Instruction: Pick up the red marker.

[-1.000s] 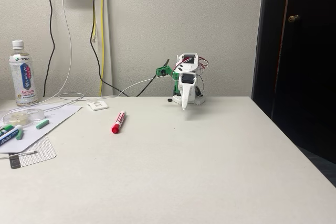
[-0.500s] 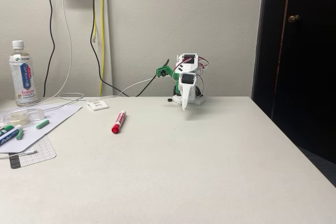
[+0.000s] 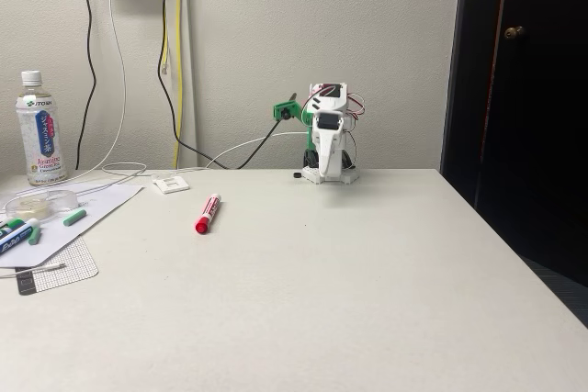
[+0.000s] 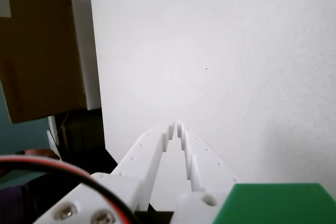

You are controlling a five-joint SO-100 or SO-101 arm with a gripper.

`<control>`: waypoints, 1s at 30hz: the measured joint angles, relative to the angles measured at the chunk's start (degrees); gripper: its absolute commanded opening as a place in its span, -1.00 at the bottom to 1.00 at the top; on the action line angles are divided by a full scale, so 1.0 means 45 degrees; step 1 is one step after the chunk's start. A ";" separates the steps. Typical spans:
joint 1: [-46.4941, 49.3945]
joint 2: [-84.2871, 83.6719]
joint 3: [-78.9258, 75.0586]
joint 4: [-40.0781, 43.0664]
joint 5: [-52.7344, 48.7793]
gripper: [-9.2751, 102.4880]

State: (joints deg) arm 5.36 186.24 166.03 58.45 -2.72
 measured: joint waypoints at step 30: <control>0.3047 -1.0449 -1.0566 0.3594 -0.1621 -0.84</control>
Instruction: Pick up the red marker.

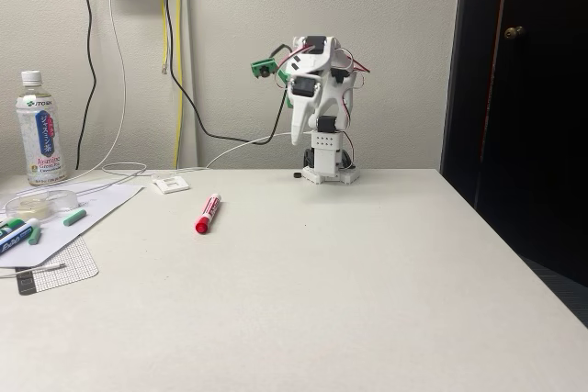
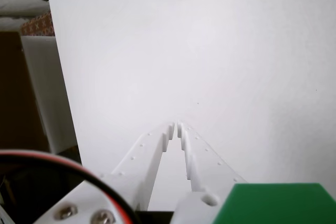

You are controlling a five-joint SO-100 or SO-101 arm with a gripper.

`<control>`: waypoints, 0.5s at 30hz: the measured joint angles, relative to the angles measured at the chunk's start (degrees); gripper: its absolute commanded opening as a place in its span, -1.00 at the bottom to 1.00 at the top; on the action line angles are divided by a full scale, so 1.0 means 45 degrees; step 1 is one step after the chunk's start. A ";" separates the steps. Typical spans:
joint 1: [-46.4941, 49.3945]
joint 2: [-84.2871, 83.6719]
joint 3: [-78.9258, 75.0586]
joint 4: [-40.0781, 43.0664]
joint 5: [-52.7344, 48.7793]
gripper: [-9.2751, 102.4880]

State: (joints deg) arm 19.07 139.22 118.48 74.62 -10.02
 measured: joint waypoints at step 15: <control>0.1504 -0.2598 -0.3828 0.1543 0.0469 -0.84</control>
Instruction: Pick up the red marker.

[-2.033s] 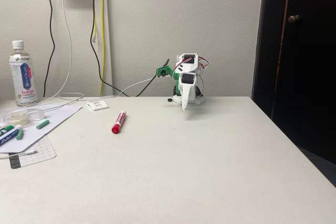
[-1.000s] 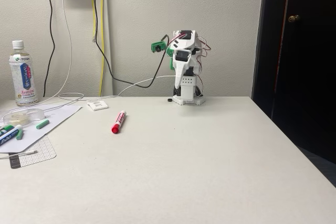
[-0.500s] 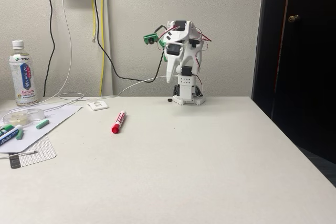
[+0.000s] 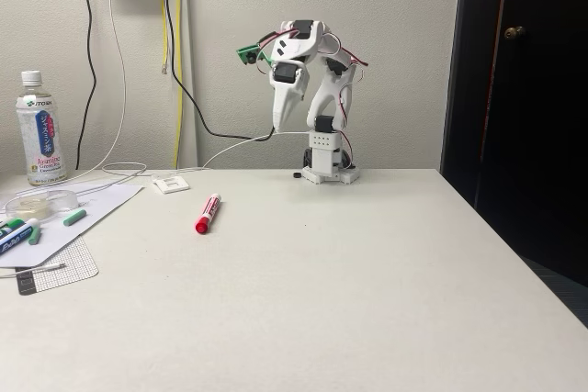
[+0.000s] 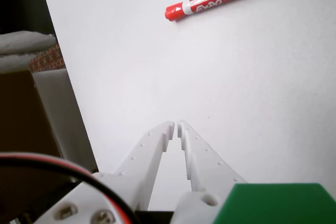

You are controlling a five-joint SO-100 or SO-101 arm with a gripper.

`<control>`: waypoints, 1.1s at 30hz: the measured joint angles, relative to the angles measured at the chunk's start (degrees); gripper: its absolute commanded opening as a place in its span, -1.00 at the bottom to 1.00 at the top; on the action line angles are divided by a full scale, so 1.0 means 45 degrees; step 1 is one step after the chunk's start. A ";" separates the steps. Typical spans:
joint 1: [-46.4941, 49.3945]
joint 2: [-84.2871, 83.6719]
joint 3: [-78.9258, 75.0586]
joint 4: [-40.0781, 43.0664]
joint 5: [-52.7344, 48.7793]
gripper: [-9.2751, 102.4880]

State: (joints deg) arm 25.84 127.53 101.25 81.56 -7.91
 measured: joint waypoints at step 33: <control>0.2559 -0.2988 -0.1895 0.0059 0.1660 -0.83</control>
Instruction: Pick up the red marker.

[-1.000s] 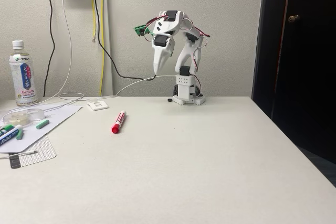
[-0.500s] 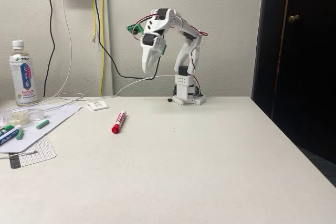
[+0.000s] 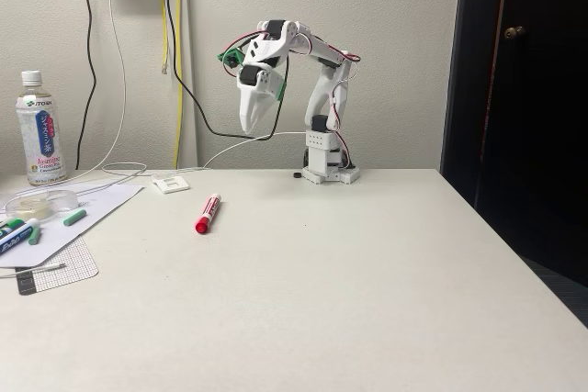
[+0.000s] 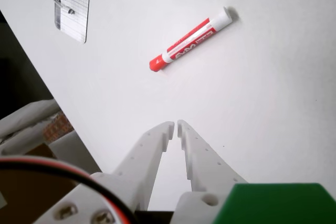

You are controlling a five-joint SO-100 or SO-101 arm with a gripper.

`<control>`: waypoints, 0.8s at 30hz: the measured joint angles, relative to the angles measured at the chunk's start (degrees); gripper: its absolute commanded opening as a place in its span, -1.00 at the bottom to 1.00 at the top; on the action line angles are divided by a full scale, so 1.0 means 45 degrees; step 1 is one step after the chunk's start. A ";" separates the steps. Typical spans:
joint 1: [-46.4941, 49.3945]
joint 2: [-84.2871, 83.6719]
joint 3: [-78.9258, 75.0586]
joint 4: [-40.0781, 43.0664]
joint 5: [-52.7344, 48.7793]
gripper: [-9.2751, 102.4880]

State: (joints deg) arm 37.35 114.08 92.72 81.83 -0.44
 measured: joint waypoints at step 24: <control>0.0801 -0.3496 0.0000 -0.2344 -0.0098 -0.84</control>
State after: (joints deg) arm 40.96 98.35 92.72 71.28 -0.88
